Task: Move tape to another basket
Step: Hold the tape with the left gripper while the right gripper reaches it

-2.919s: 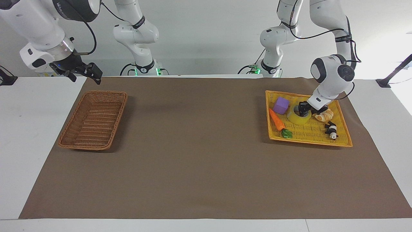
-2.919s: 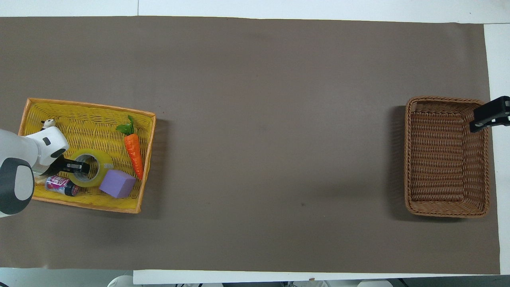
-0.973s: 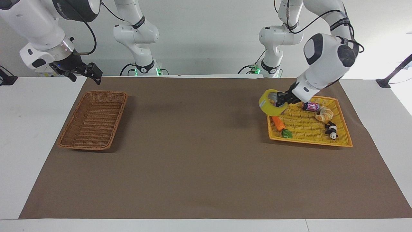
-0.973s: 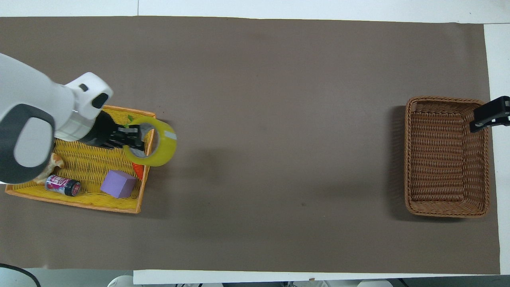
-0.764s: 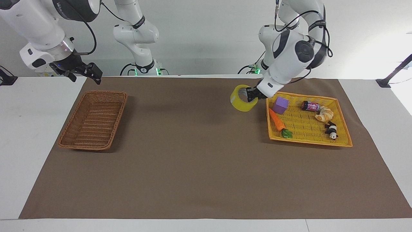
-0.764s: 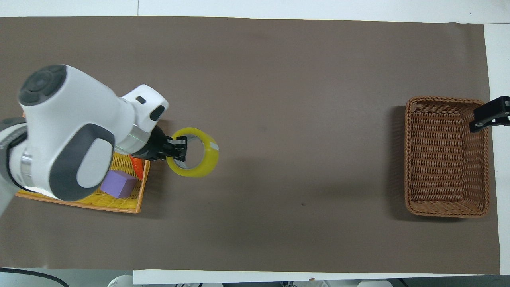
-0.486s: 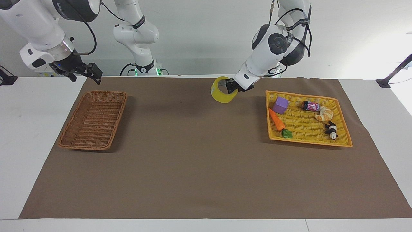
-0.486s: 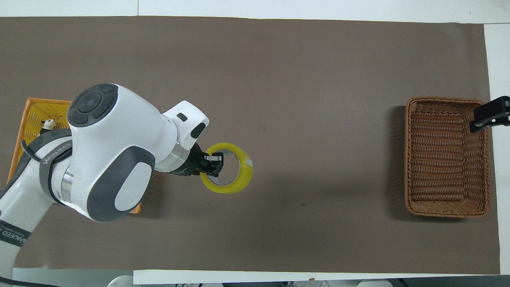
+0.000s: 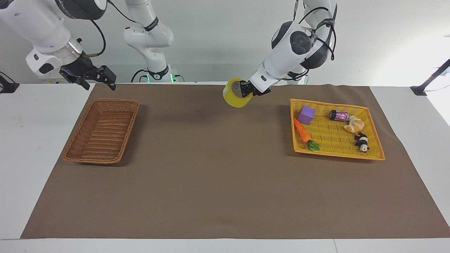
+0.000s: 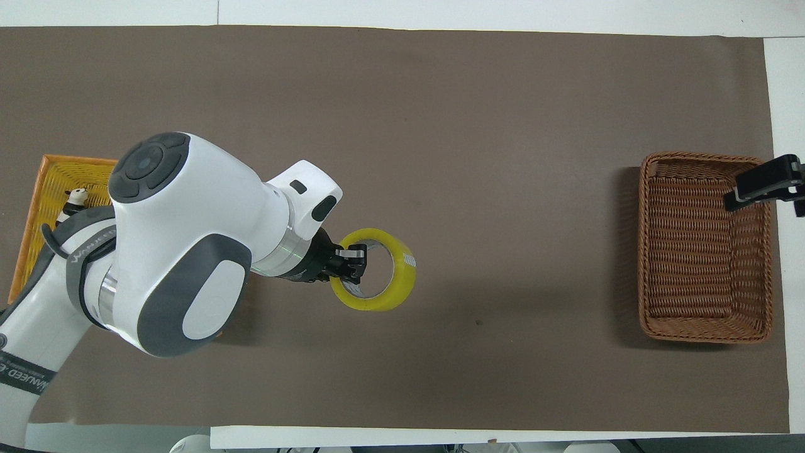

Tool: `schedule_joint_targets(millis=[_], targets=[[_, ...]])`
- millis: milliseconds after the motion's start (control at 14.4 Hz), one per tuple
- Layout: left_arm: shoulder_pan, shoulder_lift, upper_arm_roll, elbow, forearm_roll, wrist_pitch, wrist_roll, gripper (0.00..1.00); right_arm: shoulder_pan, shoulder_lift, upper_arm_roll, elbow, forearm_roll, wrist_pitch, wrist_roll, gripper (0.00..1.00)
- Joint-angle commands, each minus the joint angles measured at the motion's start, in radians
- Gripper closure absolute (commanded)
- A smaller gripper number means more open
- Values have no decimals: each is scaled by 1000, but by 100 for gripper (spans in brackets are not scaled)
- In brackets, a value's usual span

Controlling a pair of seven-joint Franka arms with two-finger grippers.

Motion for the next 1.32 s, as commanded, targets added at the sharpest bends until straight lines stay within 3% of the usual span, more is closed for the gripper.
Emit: schedule_joint_targets(millis=[0,208,347,625,764,1251], targets=[[-9,8,16,24,-16,-11,-8,100,-23,-118,11,-241,249,169,-37,1],[-9,9,16,21,-16,29,-8,100,82,-184,17,-435,544,358,-30,1],[-7,9,16,21,-16,23,-8,100,163,-176,17,-513,722,446,-33,1],[5,8,20,18,-16,12,-8,100,424,-129,17,-595,943,801,-36,1],[8,9,20,20,-16,20,-5,100,506,-104,17,-596,992,854,-37,1],[65,3,30,31,-14,-21,9,100,593,-110,19,-653,1133,917,-64,1]])
